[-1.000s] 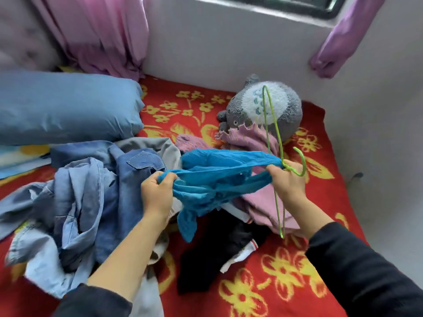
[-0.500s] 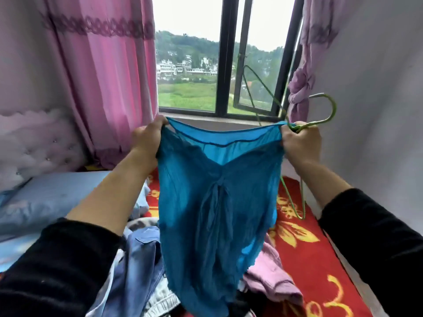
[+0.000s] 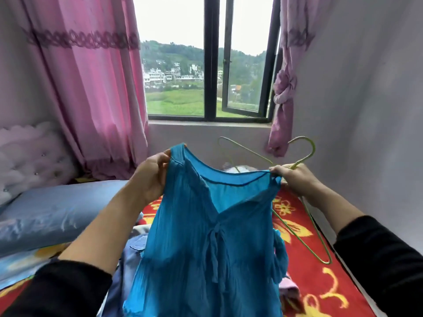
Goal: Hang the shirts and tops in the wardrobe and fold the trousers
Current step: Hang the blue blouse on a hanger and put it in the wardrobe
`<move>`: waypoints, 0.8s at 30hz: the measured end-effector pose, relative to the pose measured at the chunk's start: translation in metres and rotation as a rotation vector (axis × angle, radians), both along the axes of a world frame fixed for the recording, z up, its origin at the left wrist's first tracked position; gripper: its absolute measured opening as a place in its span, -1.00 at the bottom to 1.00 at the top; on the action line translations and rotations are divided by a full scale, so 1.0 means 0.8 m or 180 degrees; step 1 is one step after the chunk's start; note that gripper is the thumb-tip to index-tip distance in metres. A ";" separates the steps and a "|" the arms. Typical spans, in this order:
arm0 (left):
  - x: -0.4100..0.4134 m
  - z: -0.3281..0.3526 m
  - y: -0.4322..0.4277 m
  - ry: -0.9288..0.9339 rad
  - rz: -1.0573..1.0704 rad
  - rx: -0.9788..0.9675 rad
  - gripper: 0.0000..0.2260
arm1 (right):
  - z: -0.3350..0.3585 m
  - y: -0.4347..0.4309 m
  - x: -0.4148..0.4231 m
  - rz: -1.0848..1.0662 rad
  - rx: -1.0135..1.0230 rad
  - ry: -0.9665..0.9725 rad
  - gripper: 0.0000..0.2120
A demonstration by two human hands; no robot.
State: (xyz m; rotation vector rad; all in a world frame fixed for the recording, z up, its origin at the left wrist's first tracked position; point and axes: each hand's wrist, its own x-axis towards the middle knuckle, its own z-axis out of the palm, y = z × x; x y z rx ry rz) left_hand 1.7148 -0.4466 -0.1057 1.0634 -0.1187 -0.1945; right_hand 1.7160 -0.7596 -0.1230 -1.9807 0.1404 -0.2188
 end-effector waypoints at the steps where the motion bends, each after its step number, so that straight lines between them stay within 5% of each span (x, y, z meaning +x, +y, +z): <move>1: 0.001 -0.009 -0.004 -0.0024 -0.0010 0.0195 -0.68 | -0.006 -0.005 -0.002 0.0001 -0.0027 -0.0032 -0.73; 7: 0.010 -0.038 -0.009 -0.0289 -0.0167 0.1389 -0.80 | -0.014 -0.031 -0.011 -0.0006 0.0105 -0.0460 -0.70; 15: 0.007 -0.049 0.006 -0.0935 0.0037 0.2515 -0.55 | -0.034 -0.035 -0.018 0.0523 -0.0049 0.0181 -0.70; 18: 0.007 -0.047 0.002 -0.1098 -0.0366 0.2682 -0.88 | -0.036 -0.005 -0.017 0.0808 -0.0010 0.0159 -0.73; 24: 0.009 -0.048 -0.010 -0.1568 -0.0538 0.4064 -0.92 | -0.030 0.085 -0.004 0.1326 -0.0137 -0.0097 -0.79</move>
